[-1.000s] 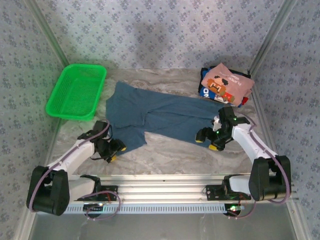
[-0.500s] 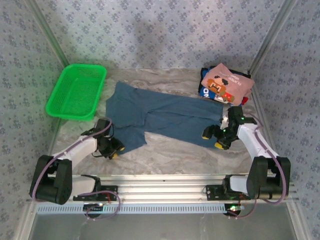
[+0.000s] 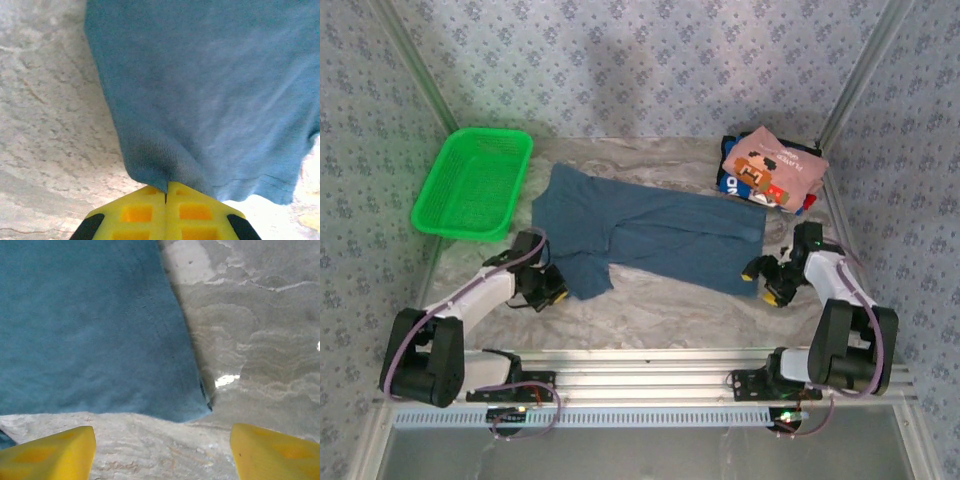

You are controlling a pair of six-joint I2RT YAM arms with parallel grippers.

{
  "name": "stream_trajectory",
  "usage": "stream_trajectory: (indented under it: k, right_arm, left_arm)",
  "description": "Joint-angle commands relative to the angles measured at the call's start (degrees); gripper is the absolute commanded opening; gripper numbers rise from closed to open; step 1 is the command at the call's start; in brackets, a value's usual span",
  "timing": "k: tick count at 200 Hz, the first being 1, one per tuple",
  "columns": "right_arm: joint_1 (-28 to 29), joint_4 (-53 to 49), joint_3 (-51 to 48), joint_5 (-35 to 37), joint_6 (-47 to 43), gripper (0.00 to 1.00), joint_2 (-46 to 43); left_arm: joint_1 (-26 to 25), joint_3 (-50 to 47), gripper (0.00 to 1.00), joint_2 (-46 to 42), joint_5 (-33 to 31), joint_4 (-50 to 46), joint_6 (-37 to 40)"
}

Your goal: Fold and stack the t-shirts

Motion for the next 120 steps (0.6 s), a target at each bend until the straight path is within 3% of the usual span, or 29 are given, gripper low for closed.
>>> stream_trajectory:
  k: [1,66,84,120]
  right_arm:
    - [-0.4,4.1,-1.7,-0.5,2.6,0.70,3.0]
    - [0.8,8.7,-2.6,-1.5,4.9,0.61,8.3]
    - [1.2,9.9,-2.9,-1.6,5.5,0.54,9.2]
    - [2.0,10.9,-1.9,-1.8,6.1,0.29,10.7]
  left_arm:
    - [-0.1,1.1,0.00,-2.1,1.1,0.0,0.8]
    - [-0.1,1.6,0.00,-6.8,0.1,-1.5,0.0]
    - [-0.1,1.1,0.00,-7.6,-0.1,-1.5,-0.4]
    - [-0.1,0.9,0.00,-8.4,-0.4,-2.0,-0.5]
